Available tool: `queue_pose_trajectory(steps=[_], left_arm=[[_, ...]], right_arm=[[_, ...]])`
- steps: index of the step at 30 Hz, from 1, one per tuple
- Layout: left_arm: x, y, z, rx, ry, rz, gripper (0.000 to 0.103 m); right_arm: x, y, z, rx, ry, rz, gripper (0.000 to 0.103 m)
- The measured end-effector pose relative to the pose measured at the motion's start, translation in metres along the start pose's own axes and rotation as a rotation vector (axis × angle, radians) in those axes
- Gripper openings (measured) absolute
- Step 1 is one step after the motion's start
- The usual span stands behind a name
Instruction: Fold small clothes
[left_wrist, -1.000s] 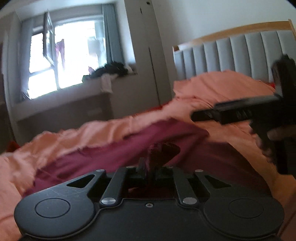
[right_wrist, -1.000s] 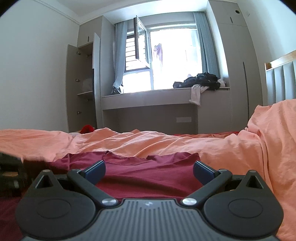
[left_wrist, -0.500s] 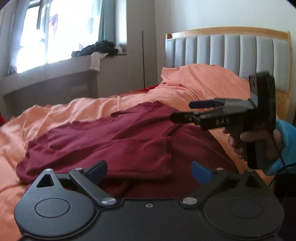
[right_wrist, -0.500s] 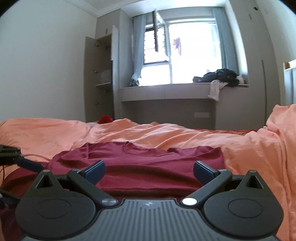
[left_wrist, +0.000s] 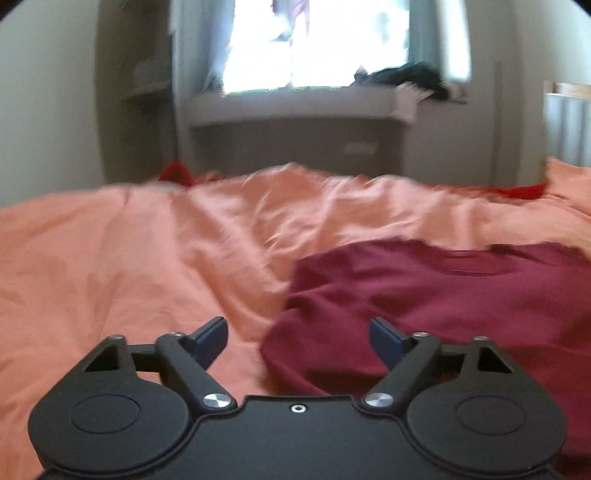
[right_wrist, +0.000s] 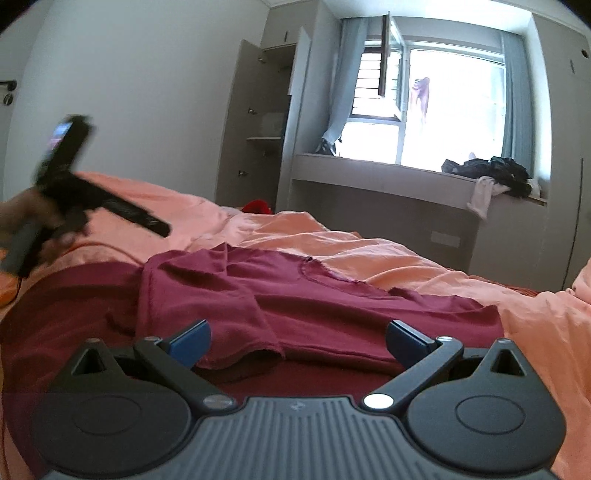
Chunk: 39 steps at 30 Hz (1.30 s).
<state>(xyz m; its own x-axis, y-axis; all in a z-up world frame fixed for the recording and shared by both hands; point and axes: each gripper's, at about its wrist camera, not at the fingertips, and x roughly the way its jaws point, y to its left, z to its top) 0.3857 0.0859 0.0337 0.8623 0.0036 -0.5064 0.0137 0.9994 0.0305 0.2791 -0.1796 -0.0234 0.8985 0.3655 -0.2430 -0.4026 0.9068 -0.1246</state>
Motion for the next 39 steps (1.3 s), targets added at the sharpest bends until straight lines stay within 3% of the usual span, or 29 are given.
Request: queue_pose_trajectory(steps=[5,6,7,8,10,13,17,20,22,23,28,31,36,39], left_arm=[[0.054,0.032,0.007,-0.132,0.165,-0.04,0.069],[0.062,0.037,0.004,-0.159,0.203,-0.052,0.056],[0.067,0.041,0.003,-0.178,0.225,-0.061,0.026],[0.07,0.044,0.0,-0.193,0.24,-0.069,0.012],[0.068,0.047,-0.004,-0.225,0.216,-0.061,0.005],[0.059,0.052,-0.01,-0.268,0.165,-0.012,0.004],[0.064,0.056,-0.016,-0.29,0.204,-0.019,0.005],[0.06,0.057,-0.01,-0.283,0.175,-0.002,0.027],[0.056,0.051,-0.002,-0.233,0.129,0.008,0.054],[0.057,0.047,0.001,-0.206,0.112,0.01,0.056],[0.089,0.02,0.025,-0.053,0.14,-0.011,0.059],[0.115,0.013,0.031,0.0,0.18,0.023,0.058],[0.153,0.015,0.03,0.011,0.259,0.109,0.058],[0.152,0.021,0.029,-0.016,0.255,0.11,0.058]], right_arm=[[0.007,0.0,-0.002,0.015,0.005,0.007,0.103],[0.008,0.0,-0.002,0.021,0.006,0.006,0.103],[0.008,-0.001,-0.003,0.027,0.007,0.006,0.103],[0.009,-0.002,-0.003,0.032,0.011,0.006,0.103],[0.011,-0.003,-0.004,0.038,0.018,0.01,0.103],[0.012,-0.003,-0.005,0.035,0.024,0.011,0.103],[0.012,-0.004,-0.005,0.027,0.033,0.014,0.103],[0.014,-0.005,-0.005,0.029,0.039,0.013,0.103],[0.014,-0.005,-0.005,0.03,0.041,0.012,0.103],[0.014,-0.005,-0.005,0.03,0.041,0.013,0.103],[0.015,-0.005,-0.006,0.034,0.043,0.017,0.103],[0.016,-0.006,-0.006,0.037,0.045,0.018,0.103],[0.018,-0.006,-0.007,0.042,0.049,0.022,0.103],[0.018,-0.006,-0.007,0.044,0.05,0.027,0.103]])
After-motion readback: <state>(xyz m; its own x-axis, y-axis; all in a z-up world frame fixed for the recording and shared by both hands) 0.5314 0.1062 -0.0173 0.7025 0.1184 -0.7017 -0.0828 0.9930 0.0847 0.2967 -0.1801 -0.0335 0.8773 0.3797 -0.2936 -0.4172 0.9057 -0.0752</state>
